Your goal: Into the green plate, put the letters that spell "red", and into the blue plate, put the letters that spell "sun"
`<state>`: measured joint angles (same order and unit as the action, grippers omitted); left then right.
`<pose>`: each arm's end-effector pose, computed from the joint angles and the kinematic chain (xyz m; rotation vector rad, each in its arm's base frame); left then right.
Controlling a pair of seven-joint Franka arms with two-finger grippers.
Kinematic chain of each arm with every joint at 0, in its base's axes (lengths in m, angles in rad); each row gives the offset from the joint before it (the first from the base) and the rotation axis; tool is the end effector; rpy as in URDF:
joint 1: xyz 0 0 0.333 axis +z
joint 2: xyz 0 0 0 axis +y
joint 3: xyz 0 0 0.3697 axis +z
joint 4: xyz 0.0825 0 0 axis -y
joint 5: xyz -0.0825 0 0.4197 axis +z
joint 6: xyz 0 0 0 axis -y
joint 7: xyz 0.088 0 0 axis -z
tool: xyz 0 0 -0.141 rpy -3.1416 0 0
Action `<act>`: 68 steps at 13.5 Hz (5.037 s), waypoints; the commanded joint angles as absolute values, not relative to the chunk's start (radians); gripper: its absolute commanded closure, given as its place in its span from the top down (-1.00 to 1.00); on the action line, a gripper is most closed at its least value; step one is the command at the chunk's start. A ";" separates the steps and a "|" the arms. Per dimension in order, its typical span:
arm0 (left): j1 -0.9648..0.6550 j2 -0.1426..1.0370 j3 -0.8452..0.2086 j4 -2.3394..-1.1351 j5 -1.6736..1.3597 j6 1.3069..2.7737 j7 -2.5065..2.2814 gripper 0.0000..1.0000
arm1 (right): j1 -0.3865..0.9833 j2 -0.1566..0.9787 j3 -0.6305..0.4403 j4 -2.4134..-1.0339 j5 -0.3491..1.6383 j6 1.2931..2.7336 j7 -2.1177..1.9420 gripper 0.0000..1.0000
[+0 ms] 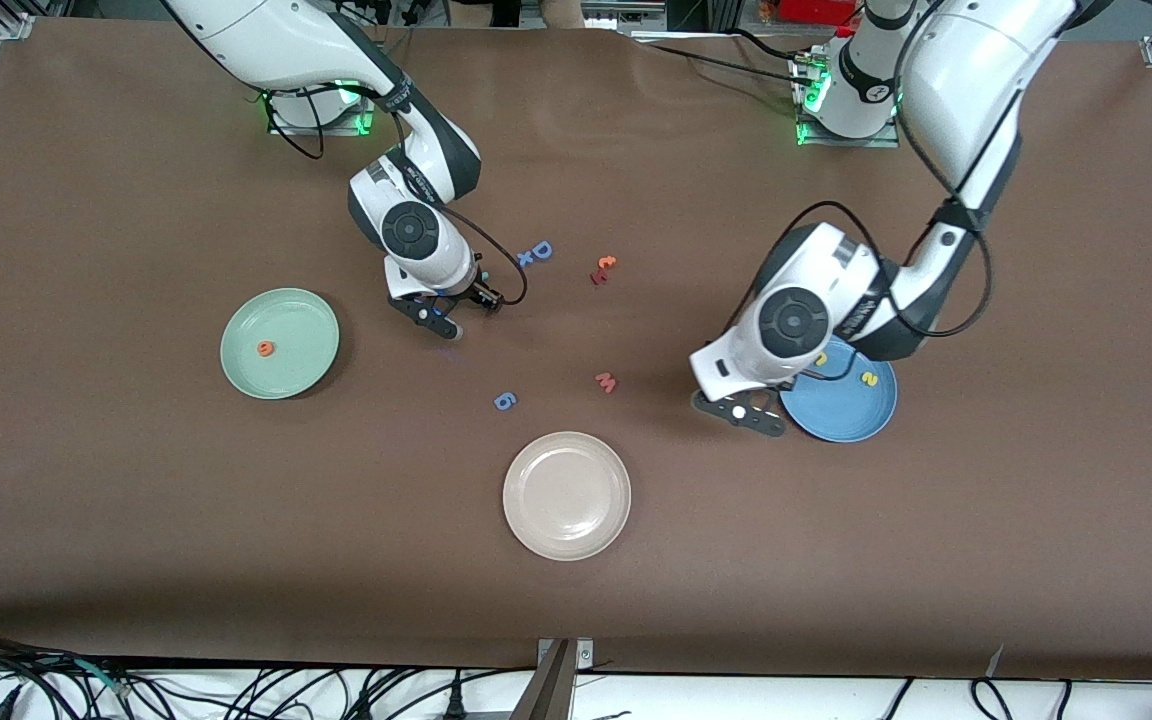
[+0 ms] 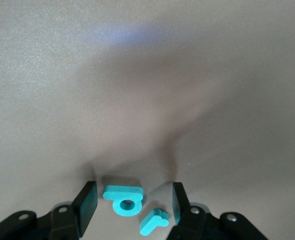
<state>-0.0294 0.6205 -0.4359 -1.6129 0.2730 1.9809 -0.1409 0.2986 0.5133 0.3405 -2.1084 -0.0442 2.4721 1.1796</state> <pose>0.6685 -0.2662 0.2654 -3.0234 0.6279 0.2824 0.4832 0.3638 0.1560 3.0108 -0.8252 -0.2890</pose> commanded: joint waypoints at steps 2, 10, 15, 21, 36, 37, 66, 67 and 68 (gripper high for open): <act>0.067 0.618 -0.440 -1.644 0.316 1.973 0.061 -0.87 | 0.307 0.517 0.341 -2.109 -0.063 2.497 1.190 0.39; 0.121 0.690 -0.440 -1.696 0.431 2.063 0.135 -0.74 | 0.311 0.537 0.342 -2.108 -0.060 2.519 1.184 0.28; 0.147 0.690 -0.442 -1.721 0.431 2.105 0.135 0.88 | 0.310 0.537 0.342 -2.108 -0.060 2.519 1.178 -0.08; 0.147 0.602 -0.448 -1.674 0.355 1.993 0.160 1.00 | 0.310 0.538 0.342 -2.108 -0.060 2.514 1.172 -0.39; 0.094 0.283 -0.381 -1.318 0.115 1.496 0.146 1.00 | 0.196 0.432 -0.029 -1.858 -0.055 1.982 0.364 -0.38; 0.042 0.252 -0.311 -1.324 0.082 1.496 0.146 1.00 | 0.195 0.439 -0.046 -1.871 -0.054 1.994 0.330 -0.38; -0.020 -0.040 -0.081 -1.660 -0.035 1.543 -0.054 1.00 | 0.290 0.439 0.347 -2.132 0.051 2.430 1.293 0.91; -0.015 -0.038 -0.081 -1.657 -0.037 1.536 -0.061 1.00 | 0.294 0.442 0.347 -2.141 0.049 2.434 1.302 0.91; -0.014 -0.040 -0.081 -1.658 -0.035 1.532 -0.061 1.00 | 0.298 0.442 0.347 -2.149 0.051 2.436 1.304 0.91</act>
